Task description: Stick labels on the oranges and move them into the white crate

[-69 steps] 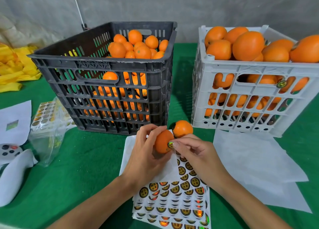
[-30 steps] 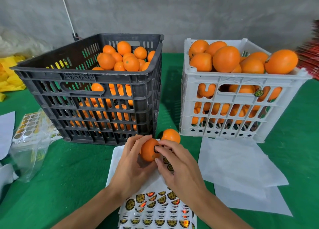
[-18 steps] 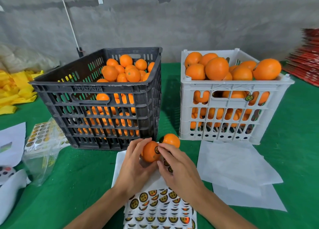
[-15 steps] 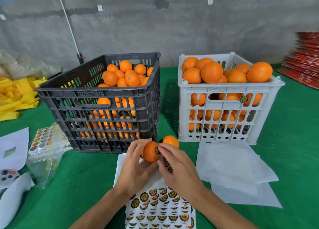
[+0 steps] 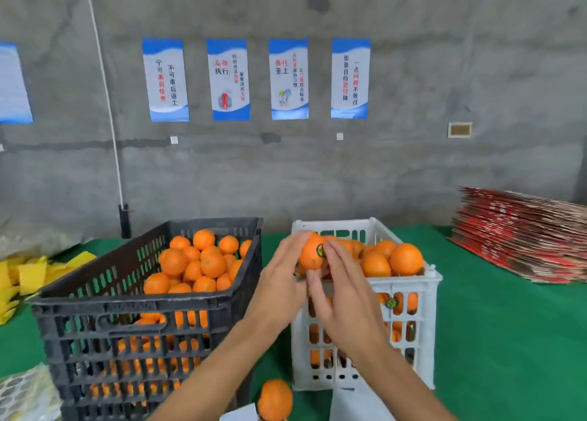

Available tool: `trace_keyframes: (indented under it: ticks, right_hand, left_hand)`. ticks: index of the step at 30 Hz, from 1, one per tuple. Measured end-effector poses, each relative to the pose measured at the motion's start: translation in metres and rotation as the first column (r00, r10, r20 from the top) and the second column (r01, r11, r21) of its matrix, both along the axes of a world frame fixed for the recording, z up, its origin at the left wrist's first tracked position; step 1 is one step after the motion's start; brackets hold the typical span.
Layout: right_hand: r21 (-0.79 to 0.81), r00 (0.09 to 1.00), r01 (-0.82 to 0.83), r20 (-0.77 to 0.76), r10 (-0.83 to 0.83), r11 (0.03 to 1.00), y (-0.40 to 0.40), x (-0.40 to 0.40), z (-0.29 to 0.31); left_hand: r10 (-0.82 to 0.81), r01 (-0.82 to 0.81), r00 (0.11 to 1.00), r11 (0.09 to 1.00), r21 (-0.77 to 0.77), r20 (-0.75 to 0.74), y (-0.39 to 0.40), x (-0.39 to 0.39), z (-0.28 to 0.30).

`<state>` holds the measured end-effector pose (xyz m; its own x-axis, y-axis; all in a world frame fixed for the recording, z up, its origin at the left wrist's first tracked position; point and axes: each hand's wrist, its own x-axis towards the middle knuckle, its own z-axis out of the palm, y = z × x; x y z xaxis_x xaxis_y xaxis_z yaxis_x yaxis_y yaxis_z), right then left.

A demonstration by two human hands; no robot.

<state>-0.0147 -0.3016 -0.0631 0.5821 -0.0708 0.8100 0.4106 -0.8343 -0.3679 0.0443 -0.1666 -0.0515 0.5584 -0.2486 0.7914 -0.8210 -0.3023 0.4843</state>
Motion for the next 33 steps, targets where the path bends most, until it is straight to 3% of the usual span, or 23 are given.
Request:
trace_keyframes:
  ticks: [4,7,9,11,14,17,18,21,23,26,29,31,33]
  right_hand:
    - [-0.068,0.986,0.100,-0.126,-0.108,0.993,-0.023,0.024,0.024]
    - [-0.084,0.972,0.149,-0.171,-0.162,0.985,-0.031,0.038,0.032]
    - [-0.059,0.963,0.172,-0.199,-0.181,0.983,-0.035,0.048,0.034]
    - [-0.039,0.946,0.221,-0.235,-0.224,0.975,-0.040,0.059,0.032]
    - [-0.157,0.880,0.348,-0.286,-0.380,0.924,-0.049,0.073,0.025]
    - [-0.302,0.877,0.387,-0.169,-0.449,0.871,-0.047,0.079,0.023]
    - [-0.342,0.890,0.364,-0.148,-0.432,0.866,-0.049,0.085,0.023]
    - [-0.421,0.903,0.198,-0.273,-0.332,0.885,-0.063,0.103,0.032]
    - [-0.368,0.909,0.143,-0.319,-0.268,0.919,-0.070,0.113,0.038]
    - [-0.065,0.898,0.144,-0.410,-0.158,0.987,-0.069,0.117,0.039]
    - [0.172,0.896,0.156,-0.440,-0.066,0.973,-0.074,0.119,0.032]
    - [0.161,0.904,0.164,-0.420,-0.083,0.973,-0.074,0.117,0.032]
    - [0.041,0.942,0.187,-0.290,-0.167,0.982,-0.070,0.114,0.031]
  left_hand:
    - [0.148,-0.139,0.988,0.974,0.180,-0.038,-0.039,0.034,0.023]
    - [0.113,-0.074,0.973,0.979,0.191,-0.201,-0.057,0.039,0.034]
    - [0.111,-0.058,0.968,0.972,0.229,-0.226,-0.064,0.050,0.037]
    - [0.131,-0.010,0.960,0.898,0.440,-0.246,-0.064,0.054,0.040]
    - [0.184,-0.095,0.980,0.784,0.614,-0.082,-0.068,0.075,0.037]
    - [0.246,-0.216,0.966,0.605,0.767,0.077,-0.071,0.088,0.032]
    - [0.253,-0.243,0.961,0.585,0.774,0.110,-0.071,0.093,0.031]
    - [0.240,-0.247,0.965,0.686,0.684,0.107,-0.074,0.101,0.032]
    - [0.244,-0.212,0.969,0.778,0.591,0.027,-0.073,0.098,0.027]
    - [0.280,-0.217,0.959,0.826,0.521,-0.045,-0.071,0.097,0.023]
    - [0.270,-0.198,0.959,0.851,0.487,-0.082,-0.071,0.098,0.022]
    - [0.255,-0.173,0.959,0.871,0.459,-0.123,-0.069,0.096,0.021]
    - [0.241,-0.157,0.962,0.877,0.454,-0.132,-0.068,0.094,0.021]
